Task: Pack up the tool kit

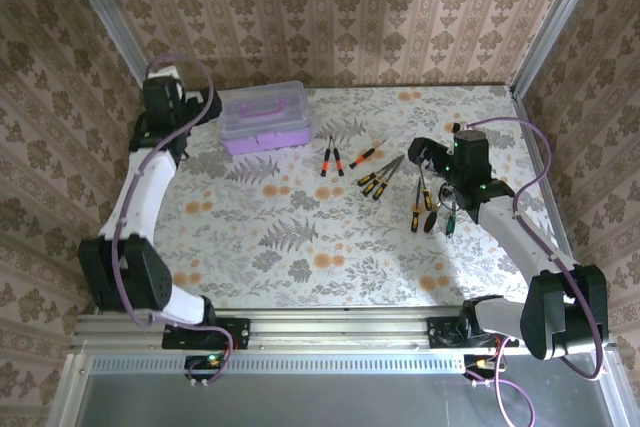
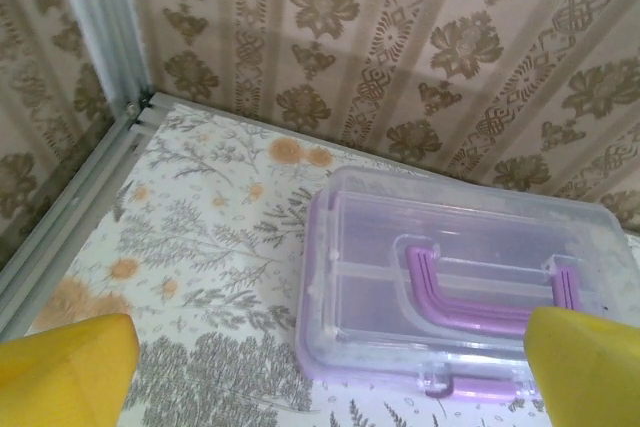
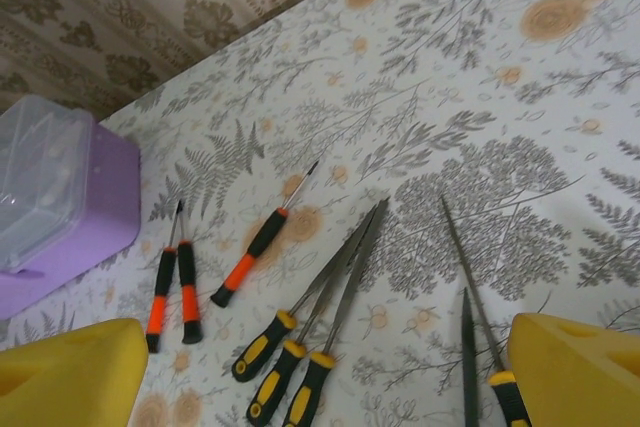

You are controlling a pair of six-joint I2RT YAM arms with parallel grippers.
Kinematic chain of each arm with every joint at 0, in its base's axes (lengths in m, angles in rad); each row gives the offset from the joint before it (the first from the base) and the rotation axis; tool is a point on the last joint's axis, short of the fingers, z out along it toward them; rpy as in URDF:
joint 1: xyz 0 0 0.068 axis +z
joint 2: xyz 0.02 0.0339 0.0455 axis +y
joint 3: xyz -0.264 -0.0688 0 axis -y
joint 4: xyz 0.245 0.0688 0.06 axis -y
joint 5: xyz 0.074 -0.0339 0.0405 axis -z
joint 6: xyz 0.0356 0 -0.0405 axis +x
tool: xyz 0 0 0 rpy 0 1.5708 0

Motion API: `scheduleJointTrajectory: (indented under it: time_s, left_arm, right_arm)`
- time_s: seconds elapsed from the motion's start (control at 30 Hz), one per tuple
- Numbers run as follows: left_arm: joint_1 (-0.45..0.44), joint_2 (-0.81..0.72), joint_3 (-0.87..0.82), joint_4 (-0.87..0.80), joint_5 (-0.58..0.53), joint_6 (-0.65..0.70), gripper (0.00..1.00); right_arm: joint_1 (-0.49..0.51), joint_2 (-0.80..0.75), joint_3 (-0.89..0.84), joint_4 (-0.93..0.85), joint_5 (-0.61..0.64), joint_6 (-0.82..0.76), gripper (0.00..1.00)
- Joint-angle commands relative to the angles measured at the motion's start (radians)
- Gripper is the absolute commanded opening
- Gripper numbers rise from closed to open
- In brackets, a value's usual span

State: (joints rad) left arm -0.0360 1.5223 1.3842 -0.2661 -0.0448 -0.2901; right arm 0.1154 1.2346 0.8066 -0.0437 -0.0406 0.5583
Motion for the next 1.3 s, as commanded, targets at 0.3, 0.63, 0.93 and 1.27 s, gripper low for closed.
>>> scheduleJointTrajectory:
  time_s: [0.3,0.63,0.93,1.27]
  left_arm:
    - [-0.033,0.509,0.499,-0.293,0.081,0.187,1.00]
    - [-0.061,0.595,0.475,-0.257,0.184,0.223,1.00]
    - [-0.076,0.596,0.371,-0.235,0.175,0.193,0.99]
    - [-0.078,0.434,0.101,-0.226,0.053,0.043,0.88]
  right_arm:
    - [0.024,0.071,0.037,-0.020,-0.099,-0.011,0.96]
    - [0.029,0.090,0.039,-0.034,-0.116,-0.023,0.96]
    - [0.030,0.068,0.037,-0.053,-0.118,-0.033,0.96]
    - [0.033,0.036,0.029,-0.049,-0.139,-0.009,0.96]
